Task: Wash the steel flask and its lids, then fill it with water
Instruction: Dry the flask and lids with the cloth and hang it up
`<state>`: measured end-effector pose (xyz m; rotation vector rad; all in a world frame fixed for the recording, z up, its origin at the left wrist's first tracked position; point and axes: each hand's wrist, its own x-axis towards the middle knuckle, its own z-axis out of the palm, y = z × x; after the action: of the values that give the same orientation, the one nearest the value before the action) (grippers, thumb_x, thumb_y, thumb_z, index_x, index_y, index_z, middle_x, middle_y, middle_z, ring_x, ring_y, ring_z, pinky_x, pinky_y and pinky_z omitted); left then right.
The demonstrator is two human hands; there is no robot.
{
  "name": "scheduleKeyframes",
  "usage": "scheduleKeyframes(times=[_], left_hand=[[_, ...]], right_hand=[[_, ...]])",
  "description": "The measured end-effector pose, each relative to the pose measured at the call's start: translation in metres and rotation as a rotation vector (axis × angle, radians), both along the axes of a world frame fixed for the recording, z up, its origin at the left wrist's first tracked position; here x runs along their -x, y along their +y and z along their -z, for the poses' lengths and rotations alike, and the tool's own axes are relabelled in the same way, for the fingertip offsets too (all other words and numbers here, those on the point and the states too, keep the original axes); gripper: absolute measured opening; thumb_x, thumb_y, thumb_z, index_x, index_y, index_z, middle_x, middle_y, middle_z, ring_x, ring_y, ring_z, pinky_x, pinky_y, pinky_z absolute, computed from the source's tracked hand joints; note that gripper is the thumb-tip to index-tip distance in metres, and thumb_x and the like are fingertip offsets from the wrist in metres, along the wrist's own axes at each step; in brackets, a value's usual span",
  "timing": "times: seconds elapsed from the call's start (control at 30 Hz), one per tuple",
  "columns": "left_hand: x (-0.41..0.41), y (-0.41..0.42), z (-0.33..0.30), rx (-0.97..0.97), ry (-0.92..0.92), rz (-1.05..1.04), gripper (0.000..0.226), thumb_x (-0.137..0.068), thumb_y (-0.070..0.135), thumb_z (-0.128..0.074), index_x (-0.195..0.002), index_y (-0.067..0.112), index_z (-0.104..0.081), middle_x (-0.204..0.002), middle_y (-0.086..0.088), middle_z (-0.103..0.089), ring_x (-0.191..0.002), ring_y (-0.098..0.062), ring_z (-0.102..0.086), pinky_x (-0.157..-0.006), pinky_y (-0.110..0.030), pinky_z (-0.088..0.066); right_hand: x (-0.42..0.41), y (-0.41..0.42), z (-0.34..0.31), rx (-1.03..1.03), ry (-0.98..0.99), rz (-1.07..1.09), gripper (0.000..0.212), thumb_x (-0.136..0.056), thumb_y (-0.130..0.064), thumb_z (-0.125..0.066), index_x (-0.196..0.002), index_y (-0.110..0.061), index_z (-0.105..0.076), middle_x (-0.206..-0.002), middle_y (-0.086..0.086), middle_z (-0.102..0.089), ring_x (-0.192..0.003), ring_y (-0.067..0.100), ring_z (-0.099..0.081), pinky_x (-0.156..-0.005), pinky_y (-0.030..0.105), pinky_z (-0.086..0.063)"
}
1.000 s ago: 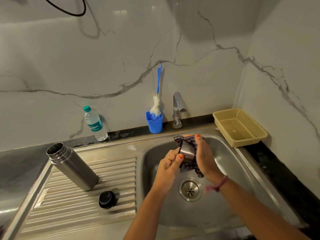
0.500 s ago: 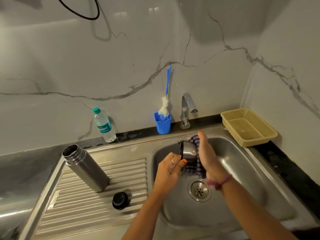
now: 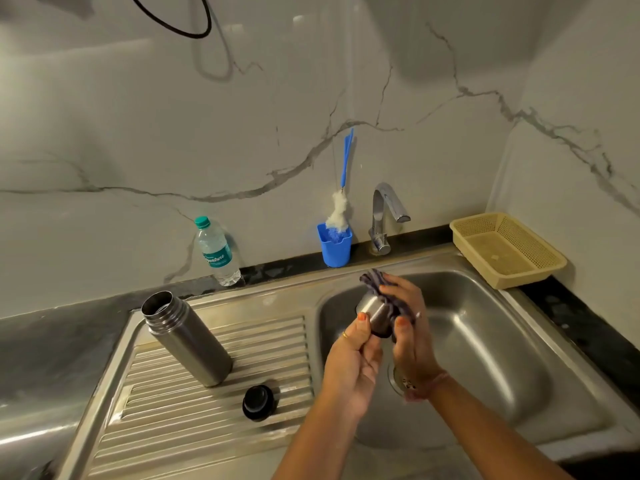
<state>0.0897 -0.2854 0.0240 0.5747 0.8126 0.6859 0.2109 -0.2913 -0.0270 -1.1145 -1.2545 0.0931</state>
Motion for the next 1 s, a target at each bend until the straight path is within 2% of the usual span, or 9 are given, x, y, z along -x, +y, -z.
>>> scheduleKeyframes(times=[0.1, 0.2, 0.27, 0.43, 0.5, 0.67, 0.77, 0.9, 1.0], left_hand=[[0.004, 0.007, 0.004, -0.126, 0.076, 0.021, 0.023, -0.097, 0.021, -0.057, -0.111, 0.008, -0.071, -0.090, -0.004, -0.076, -0.077, -0.006, -0.069, -0.084, -0.024, -0.049], [0.010, 0.013, 0.001, -0.181, 0.135, 0.019, 0.026, -0.099, 0.017, -0.054, -0.092, 0.014, -0.079, -0.095, -0.005, -0.077, -0.090, -0.012, -0.069, -0.094, -0.030, -0.048], [0.013, 0.015, -0.004, -0.141, 0.083, -0.001, 0.033, -0.099, 0.013, -0.052, -0.081, 0.014, -0.080, -0.089, -0.007, -0.076, -0.084, -0.015, -0.069, -0.085, -0.029, -0.053], [0.017, 0.017, -0.009, -0.042, -0.054, 0.036, 0.023, -0.101, 0.016, -0.048, -0.104, 0.005, -0.068, -0.080, -0.011, -0.073, -0.062, -0.014, -0.070, -0.051, -0.025, -0.056], [0.016, 0.018, -0.007, -0.022, -0.071, 0.069, 0.024, -0.096, 0.019, -0.054, -0.107, 0.003, -0.069, -0.089, -0.014, -0.075, -0.071, -0.016, -0.073, -0.059, -0.027, -0.060], [0.024, 0.026, -0.002, -0.263, 0.100, 0.148, 0.024, -0.095, 0.023, -0.057, -0.107, 0.009, -0.072, -0.105, -0.013, -0.075, -0.097, -0.019, -0.071, -0.089, -0.030, -0.054], [0.028, 0.035, -0.001, -0.354, 0.171, 0.191, 0.023, -0.095, 0.026, -0.059, -0.094, 0.008, -0.075, -0.099, -0.015, -0.074, -0.092, -0.022, -0.069, -0.089, -0.030, -0.052], [0.031, 0.043, -0.003, -0.291, 0.078, 0.148, 0.023, -0.090, 0.024, -0.061, -0.079, 0.008, -0.074, -0.085, -0.015, -0.067, -0.076, -0.019, -0.064, -0.078, -0.027, -0.054], [0.029, 0.041, -0.002, -0.250, 0.048, 0.166, 0.019, -0.085, 0.024, -0.065, -0.079, 0.009, -0.075, -0.080, -0.010, -0.066, -0.070, -0.013, -0.060, -0.071, -0.024, -0.053]], right_hand=[[0.002, 0.007, -0.023, 0.201, 0.273, -0.118, 0.041, -0.095, -0.035, -0.034, -0.112, -0.006, -0.058, -0.109, 0.012, -0.064, -0.101, 0.028, -0.062, -0.087, 0.054, -0.050], [-0.001, 0.006, -0.038, 0.311, -0.220, -0.045, 0.038, -0.093, -0.033, -0.036, -0.108, -0.012, -0.064, -0.111, 0.003, -0.064, -0.108, 0.011, -0.057, -0.092, 0.036, -0.048], [0.004, 0.005, -0.036, 0.267, -0.562, 0.053, 0.035, -0.091, -0.032, -0.041, -0.113, -0.016, -0.063, -0.121, 0.002, -0.061, -0.120, 0.015, -0.051, -0.099, 0.039, -0.044], [0.002, -0.004, -0.008, 0.034, -0.767, 0.232, 0.046, -0.095, -0.042, -0.035, -0.130, -0.017, -0.049, -0.143, 0.011, -0.041, -0.136, 0.034, -0.035, -0.107, 0.047, -0.035], [0.000, -0.004, -0.003, -0.004, -0.632, 0.202, 0.046, -0.096, -0.043, -0.033, -0.127, -0.013, -0.048, -0.141, 0.014, -0.040, -0.132, 0.037, -0.038, -0.107, 0.047, -0.036], [0.007, 0.006, -0.035, 0.241, 0.164, -0.150, 0.039, -0.089, -0.031, -0.040, -0.112, -0.007, -0.059, -0.109, 0.007, -0.064, -0.100, 0.021, -0.064, -0.084, 0.039, -0.053], [-0.003, 0.010, -0.050, 0.431, -0.171, -0.120, 0.040, -0.087, -0.036, -0.037, -0.108, -0.014, -0.063, -0.103, 0.000, -0.066, -0.095, 0.009, -0.062, -0.082, 0.033, -0.054], [0.001, 0.004, -0.035, 0.184, -0.661, 0.030, 0.042, -0.083, -0.028, -0.044, -0.116, -0.008, -0.063, -0.118, 0.007, -0.064, -0.114, 0.020, -0.056, -0.099, 0.035, -0.045], [-0.005, 0.001, -0.018, 0.102, -0.740, 0.092, 0.047, -0.081, -0.029, -0.046, -0.123, -0.010, -0.056, -0.128, 0.009, -0.060, -0.125, 0.026, -0.051, -0.104, 0.037, -0.040]])
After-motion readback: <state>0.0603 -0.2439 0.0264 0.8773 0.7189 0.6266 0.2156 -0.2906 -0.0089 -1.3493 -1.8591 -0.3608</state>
